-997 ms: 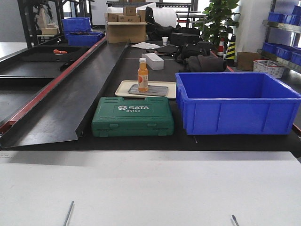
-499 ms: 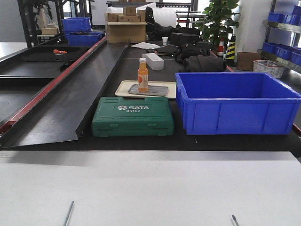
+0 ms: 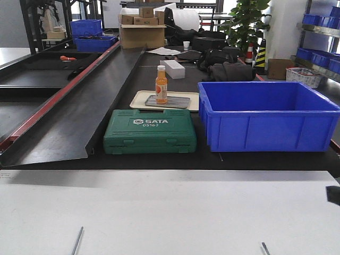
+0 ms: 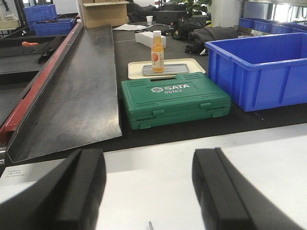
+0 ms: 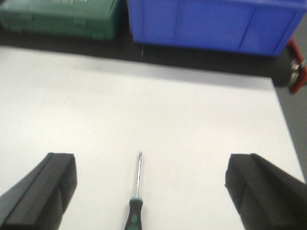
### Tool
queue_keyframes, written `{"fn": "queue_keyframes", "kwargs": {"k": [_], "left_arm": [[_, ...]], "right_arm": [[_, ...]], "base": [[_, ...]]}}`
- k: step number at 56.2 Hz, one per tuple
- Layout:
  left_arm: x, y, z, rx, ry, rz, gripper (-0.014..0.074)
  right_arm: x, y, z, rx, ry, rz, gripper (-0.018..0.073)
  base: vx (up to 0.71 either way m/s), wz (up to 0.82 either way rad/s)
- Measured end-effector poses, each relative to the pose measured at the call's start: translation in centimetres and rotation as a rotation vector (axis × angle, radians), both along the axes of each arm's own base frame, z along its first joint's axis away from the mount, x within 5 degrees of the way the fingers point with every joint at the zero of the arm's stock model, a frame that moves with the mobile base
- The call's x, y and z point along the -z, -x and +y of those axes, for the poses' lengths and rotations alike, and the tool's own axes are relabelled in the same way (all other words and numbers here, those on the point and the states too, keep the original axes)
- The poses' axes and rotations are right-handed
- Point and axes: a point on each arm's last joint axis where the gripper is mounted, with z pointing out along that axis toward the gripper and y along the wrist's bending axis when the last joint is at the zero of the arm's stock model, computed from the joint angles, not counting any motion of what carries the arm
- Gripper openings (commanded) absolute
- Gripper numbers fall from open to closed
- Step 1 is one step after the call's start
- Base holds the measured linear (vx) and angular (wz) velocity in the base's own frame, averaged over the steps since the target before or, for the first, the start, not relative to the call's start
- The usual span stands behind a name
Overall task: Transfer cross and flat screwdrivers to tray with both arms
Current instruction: 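Lower the right gripper and grasp the green-handled screwdriver on the table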
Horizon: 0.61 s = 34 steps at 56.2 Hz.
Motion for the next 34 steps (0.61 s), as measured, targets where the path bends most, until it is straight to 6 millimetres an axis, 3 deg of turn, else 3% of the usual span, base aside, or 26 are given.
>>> {"fn": "queue_keyframes", "kwargs": {"k": [7, 17, 27, 34], "left_arm": [[0.0, 0.0, 0.0, 0.0, 0.0, 0.0, 0.0525], [0.0, 0.0, 0.0, 0.0, 0.0, 0.001, 0.0525], [0.1, 0.0, 0.0, -0.001, -0.003, 0.015, 0.0525], [0.4, 0.0, 0.0, -0.003, -0.008, 0.04, 0.0525]], "right_arm": [[2.2, -4.0, -0.1, -0.027, -0.005, 0.228, 0.0631], [8.9, -8.6, -0.3, -0.022, -0.038, 0.538, 0.0559], [15.0, -11.3, -0.5, 0.014, -0.074, 0.749, 0.0505], [18.1, -12.3, -0.4, 0.046, -0.096, 0.843, 0.0485]], "base": [[0.0, 0.0], [0.0, 0.0], [0.0, 0.0], [0.0, 0.0]]}}
